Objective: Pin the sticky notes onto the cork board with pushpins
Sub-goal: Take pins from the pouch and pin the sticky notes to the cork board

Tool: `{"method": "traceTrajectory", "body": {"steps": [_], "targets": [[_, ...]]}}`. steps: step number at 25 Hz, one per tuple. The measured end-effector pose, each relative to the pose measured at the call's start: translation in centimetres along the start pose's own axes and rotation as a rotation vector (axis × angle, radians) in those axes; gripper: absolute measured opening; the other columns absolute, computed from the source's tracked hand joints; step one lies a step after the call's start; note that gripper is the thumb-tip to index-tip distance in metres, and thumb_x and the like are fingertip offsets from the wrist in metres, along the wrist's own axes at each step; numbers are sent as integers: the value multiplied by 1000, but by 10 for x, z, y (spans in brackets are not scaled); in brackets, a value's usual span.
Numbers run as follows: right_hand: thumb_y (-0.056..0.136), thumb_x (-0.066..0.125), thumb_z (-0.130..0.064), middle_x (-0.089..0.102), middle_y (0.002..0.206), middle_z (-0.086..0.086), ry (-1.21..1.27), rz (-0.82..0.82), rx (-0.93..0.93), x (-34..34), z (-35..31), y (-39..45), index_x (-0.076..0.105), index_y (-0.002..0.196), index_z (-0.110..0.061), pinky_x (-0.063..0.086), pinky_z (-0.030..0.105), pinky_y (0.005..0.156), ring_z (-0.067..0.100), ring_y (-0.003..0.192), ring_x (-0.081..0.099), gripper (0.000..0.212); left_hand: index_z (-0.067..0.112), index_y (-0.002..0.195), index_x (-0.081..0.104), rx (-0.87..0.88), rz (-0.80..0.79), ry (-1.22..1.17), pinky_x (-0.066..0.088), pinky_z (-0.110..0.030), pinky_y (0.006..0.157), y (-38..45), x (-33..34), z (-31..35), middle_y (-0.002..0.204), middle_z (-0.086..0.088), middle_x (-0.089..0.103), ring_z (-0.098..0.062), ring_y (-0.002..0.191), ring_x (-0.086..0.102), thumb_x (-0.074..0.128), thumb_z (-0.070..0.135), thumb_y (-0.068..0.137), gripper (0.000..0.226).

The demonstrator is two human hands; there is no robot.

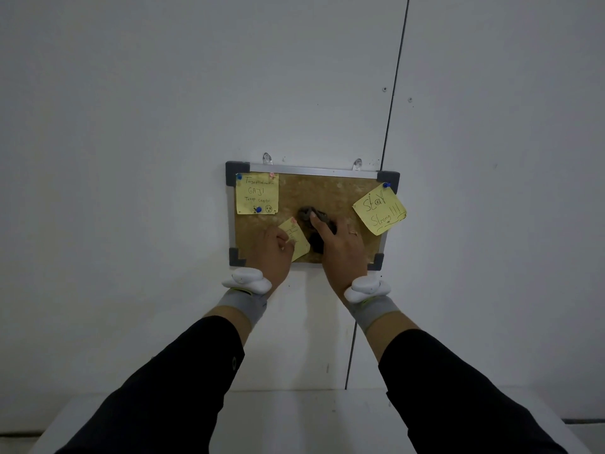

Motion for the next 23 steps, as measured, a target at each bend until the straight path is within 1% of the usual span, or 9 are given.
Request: {"method": "traceTrajectory", "body": {"steps": [2, 4, 7, 11, 15, 17, 20, 21, 23], "targets": [[73, 68, 6, 62, 101, 24, 15, -5, 23, 3, 1, -4, 58, 126, -17, 55, 40, 57, 39, 74, 61, 58, 10, 96, 55, 15, 13, 19, 27, -20, 61, -2, 0, 2, 99, -10, 60, -13, 82, 49, 57, 23, 89, 15], [70, 69, 7, 62, 97, 23, 15, 1, 56, 2, 3, -8, 60, 123, -16, 54, 37, 52, 37, 66, 61, 59, 9, 96, 55, 28, 27, 17, 25, -19, 60, -3, 0, 3, 99, -10, 59, -13, 82, 48, 58, 22, 88, 15], [72, 65, 9, 60, 97, 22, 22, -54, 104, 7, 4, -15, 59, 123, -17, 53, 38, 55, 38, 68, 60, 58, 9, 95, 56, 38, 35, 22, 34, -24, 68, -5, -1, 5, 101, -12, 59, -17, 86, 53, 59, 20, 88, 13], [77, 58, 7, 57, 106, 22, 5, -158, 108, 17, 5, -23, 55, 124, -16, 53, 43, 61, 40, 74, 59, 52, 10, 94, 59, 68, 8, 46, 46, -35, 76, -9, 0, 12, 102, -14, 58, -28, 94, 56, 56, 16, 87, 9], [79, 57, 3, 58, 103, 21, -32, -227, 76, 23, 4, -37, 56, 119, -16, 52, 43, 61, 39, 69, 60, 45, 13, 98, 61, 35, -3, 100, 43, -33, 74, -13, 1, 15, 103, -17, 54, -31, 93, 53, 55, 19, 88, 13], [79, 58, 2, 59, 99, 21, -52, -277, 48, 28, 4, -47, 57, 117, -17, 51, 41, 59, 38, 65, 60, 42, 13, 99, 60, 23, -23, 97, 42, -34, 76, -14, 2, 15, 104, -17, 54, -32, 95, 53, 54, 18, 88, 13], [80, 57, -1, 57, 100, 19, -39, -353, 21, 33, 6, -59, 55, 117, -18, 48, 38, 57, 37, 66, 60, 40, 12, 98, 59, 16, -65, 71, 42, -34, 78, -15, 3, 17, 104, -16, 56, -32, 94, 53, 53, 17, 89, 12], [82, 56, -3, 57, 101, 17, -23, -355, 31, 31, 9, -60, 54, 118, -19, 49, 37, 57, 36, 68, 60, 39, 12, 98, 58, 19, -75, 66, 42, -34, 77, -15, 3, 18, 103, -16, 56, -32, 94, 54, 53, 18, 89, 12], [85, 56, -8, 57, 99, 15, 31, -253, 113, 16, 18, -52, 52, 119, -21, 52, 35, 54, 33, 67, 60, 37, 11, 98, 58, 34, -87, 72, 43, -34, 77, -16, 3, 20, 102, -16, 58, -31, 93, 55, 53, 18, 89, 12]]}}
Point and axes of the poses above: each hand's wrist, its own y-axis towards the middle knuckle, its own x-axis out of the palm, z = x × y, the point moved 10 cm from there along y, towards the middle knuckle
